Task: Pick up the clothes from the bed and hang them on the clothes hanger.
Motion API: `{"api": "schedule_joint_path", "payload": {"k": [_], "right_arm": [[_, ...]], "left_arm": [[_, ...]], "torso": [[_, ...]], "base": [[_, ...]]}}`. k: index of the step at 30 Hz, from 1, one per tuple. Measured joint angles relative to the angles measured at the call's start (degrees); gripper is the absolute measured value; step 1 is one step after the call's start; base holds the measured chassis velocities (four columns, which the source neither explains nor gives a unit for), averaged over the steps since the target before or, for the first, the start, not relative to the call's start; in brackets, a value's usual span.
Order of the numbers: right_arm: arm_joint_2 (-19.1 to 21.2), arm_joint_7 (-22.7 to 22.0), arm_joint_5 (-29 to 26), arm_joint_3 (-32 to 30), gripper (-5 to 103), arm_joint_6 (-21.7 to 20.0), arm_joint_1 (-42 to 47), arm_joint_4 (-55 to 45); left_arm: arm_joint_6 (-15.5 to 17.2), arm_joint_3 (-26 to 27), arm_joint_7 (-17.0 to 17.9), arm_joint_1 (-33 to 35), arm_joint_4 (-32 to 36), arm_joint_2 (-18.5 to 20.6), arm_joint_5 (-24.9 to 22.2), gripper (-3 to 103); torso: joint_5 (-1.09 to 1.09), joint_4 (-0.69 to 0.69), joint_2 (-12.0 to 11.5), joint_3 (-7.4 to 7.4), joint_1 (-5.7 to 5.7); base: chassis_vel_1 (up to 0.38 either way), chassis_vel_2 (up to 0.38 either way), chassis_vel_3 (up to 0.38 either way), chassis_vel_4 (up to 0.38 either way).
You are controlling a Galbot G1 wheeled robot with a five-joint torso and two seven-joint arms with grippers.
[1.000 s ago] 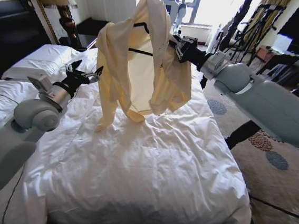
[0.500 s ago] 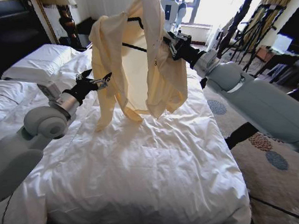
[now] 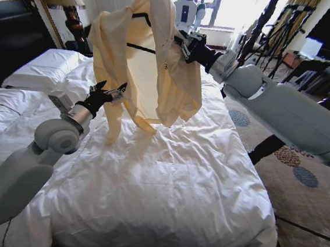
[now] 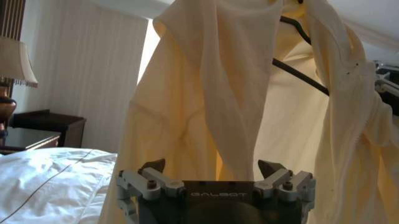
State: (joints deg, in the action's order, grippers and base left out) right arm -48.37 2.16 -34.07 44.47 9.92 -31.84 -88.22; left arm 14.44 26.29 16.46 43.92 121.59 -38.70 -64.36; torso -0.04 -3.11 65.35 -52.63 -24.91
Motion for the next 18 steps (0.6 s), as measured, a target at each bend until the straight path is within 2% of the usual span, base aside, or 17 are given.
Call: {"api": "schedule_joint_path", "payload": {"k": [1, 4, 10, 12, 14, 16, 18], "right_arm": [[0.00, -0.02, -0.01, 0.02, 5, -0.01, 0.16, -0.16], [0.06, -0.13, -0.02, 0.09, 5, -0.06, 0.62, -0.52], [0.45, -0.15, 0.05, 0.40, 5, -0.11, 1.04, -0.76], [0.50, -0.15, 0.09, 0.43, 5, -0.11, 1.06, -0.73], [0.52, -0.15, 0.18, 0.44, 5, -0.11, 1.11, -0.53], [0.51, -0.15, 0.21, 0.44, 5, -0.11, 1.16, -0.44], [0.53, -0.19, 0.33, 0.44, 5, -0.11, 1.30, -0.41]], "left_arm": [[-0.46, 0.19, -0.19, 0.00, -0.21, 0.19, -0.11, 96], [-1.07, 0.69, -0.59, 0.07, -0.63, 0.51, -0.38, 93], [-1.53, 2.65, -1.52, 0.63, -0.91, 1.07, -1.59, 74], [-1.56, 2.87, -1.52, 0.70, -0.91, 1.12, -1.64, 74], [-1.66, 3.38, -1.38, 0.82, -0.93, 1.24, -1.70, 61], [-1.69, 3.50, -1.24, 0.84, -0.99, 1.30, -1.73, 61], [-1.74, 3.66, -0.93, 0.81, -1.16, 1.44, -1.79, 54]], "torso": [[0.00, 0.00, 0.00, 0.00, 0.00], [0.01, 0.00, 0.00, 0.00, 0.00], [0.01, 0.00, 0.00, 0.00, 0.00], [0.01, -0.01, 0.00, 0.00, 0.00], [0.01, -0.01, 0.00, 0.00, 0.01], [0.01, 0.00, 0.00, 0.00, 0.01], [0.00, 0.00, 0.00, 0.00, 0.00]], "base": [[0.000, 0.000, 0.000, 0.000], [0.000, 0.000, 0.000, 0.000], [0.000, 0.000, 0.000, 0.000], [0.000, 0.000, 0.000, 0.000], [0.000, 0.000, 0.000, 0.000], [0.000, 0.000, 0.000, 0.000], [0.000, 0.000, 0.000, 0.000]]}}
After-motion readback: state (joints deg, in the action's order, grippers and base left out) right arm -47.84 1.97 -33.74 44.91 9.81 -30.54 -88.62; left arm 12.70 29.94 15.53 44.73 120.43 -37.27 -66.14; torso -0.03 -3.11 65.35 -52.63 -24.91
